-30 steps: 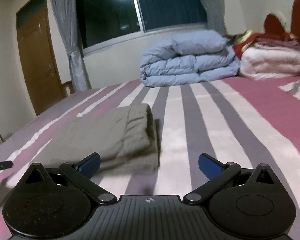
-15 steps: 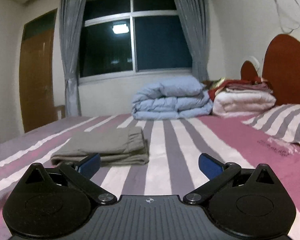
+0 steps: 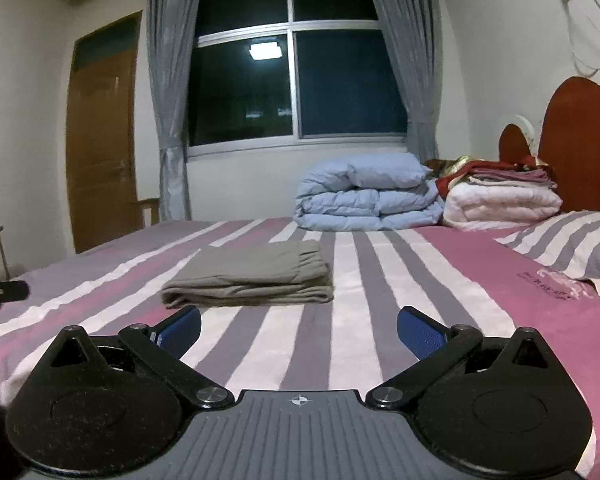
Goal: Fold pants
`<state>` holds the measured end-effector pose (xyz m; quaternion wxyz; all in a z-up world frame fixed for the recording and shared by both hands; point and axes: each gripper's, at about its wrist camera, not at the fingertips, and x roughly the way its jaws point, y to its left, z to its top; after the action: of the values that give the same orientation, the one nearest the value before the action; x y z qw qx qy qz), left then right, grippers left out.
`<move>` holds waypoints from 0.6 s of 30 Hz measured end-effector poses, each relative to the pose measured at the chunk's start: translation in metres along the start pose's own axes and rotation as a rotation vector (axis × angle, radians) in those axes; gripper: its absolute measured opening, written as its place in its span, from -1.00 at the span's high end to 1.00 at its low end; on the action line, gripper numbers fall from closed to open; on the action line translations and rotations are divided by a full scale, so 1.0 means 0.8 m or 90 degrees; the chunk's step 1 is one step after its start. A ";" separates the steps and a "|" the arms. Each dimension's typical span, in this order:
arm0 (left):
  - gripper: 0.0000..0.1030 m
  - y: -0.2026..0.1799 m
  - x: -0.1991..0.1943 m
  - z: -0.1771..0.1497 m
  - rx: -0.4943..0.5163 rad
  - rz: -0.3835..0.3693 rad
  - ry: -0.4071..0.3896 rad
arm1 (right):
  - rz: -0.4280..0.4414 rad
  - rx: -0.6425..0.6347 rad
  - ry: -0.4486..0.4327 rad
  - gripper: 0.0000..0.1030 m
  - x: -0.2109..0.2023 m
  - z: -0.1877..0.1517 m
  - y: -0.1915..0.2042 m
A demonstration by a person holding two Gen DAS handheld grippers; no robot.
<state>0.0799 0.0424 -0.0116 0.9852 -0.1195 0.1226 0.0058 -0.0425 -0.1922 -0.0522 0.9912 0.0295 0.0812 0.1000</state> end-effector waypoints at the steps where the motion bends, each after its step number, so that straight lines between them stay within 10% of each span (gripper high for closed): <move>1: -0.88 -0.004 -0.006 -0.002 0.008 -0.003 0.002 | 0.001 -0.001 0.003 -1.00 -0.006 0.000 0.002; 18: -0.88 -0.037 -0.045 -0.019 0.059 -0.032 -0.017 | 0.018 -0.061 -0.008 -1.00 -0.035 -0.001 0.045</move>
<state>0.0429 0.0108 -0.0106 0.9911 -0.0769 0.1064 -0.0229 -0.0767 -0.1623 -0.0457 0.9905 -0.0165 0.0700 0.1176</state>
